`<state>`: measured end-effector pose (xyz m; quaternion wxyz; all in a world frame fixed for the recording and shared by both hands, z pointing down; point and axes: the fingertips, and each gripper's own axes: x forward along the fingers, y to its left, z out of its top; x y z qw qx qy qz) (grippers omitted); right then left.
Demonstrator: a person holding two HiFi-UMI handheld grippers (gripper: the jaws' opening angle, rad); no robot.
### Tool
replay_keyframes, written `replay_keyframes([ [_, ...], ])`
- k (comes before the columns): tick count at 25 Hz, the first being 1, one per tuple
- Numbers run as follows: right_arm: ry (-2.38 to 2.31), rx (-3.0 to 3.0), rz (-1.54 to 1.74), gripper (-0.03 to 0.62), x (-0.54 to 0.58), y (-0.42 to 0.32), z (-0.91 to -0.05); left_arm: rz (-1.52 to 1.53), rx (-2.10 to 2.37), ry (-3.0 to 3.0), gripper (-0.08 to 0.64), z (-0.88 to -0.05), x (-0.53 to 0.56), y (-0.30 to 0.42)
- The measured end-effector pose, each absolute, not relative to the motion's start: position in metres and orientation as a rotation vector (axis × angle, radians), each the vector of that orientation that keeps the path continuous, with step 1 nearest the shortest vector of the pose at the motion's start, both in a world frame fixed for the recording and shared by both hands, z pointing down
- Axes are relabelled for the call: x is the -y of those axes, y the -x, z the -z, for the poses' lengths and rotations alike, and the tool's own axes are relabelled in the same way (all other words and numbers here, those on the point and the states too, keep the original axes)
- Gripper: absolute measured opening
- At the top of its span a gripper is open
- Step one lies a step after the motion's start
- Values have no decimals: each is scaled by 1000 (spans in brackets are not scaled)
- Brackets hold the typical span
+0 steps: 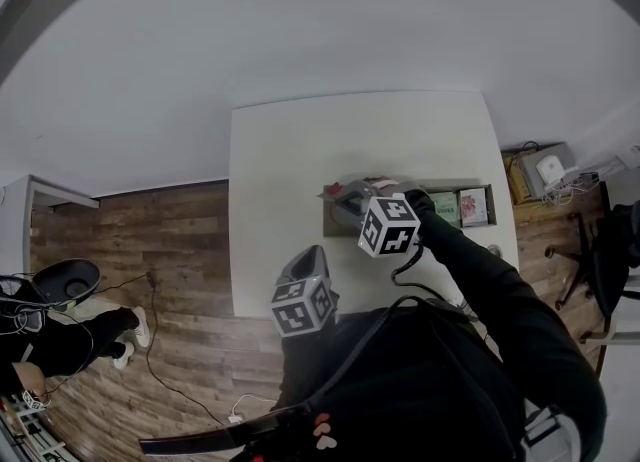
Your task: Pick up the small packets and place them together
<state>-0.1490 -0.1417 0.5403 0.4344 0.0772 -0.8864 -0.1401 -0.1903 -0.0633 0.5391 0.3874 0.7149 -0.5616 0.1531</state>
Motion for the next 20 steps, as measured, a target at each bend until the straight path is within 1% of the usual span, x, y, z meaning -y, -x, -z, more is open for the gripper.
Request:
replay_keyframes([
  [7,-156,2191,297,3,136,150,-556,-396,1425,-1818,-1,-542,64,190],
  [11,-130,2195,252,14,129,151,-560,-400,1422,-1817,-2,-542,62,190],
  [13,-94,2200,224,40,123,151,-563,-402,1419,-1818,0,-543,62,190],
  [15,-40,2196,196,98,115,150,-567,-405,1416,-1820,0,-543,62,188],
  [16,-23,2194,188,107,112,149,-568,-407,1415,-1821,-2,-543,63,188],
  [20,-74,2241,179,107,114,145,-558,-410,1404,-1832,-2,-542,64,182],
])
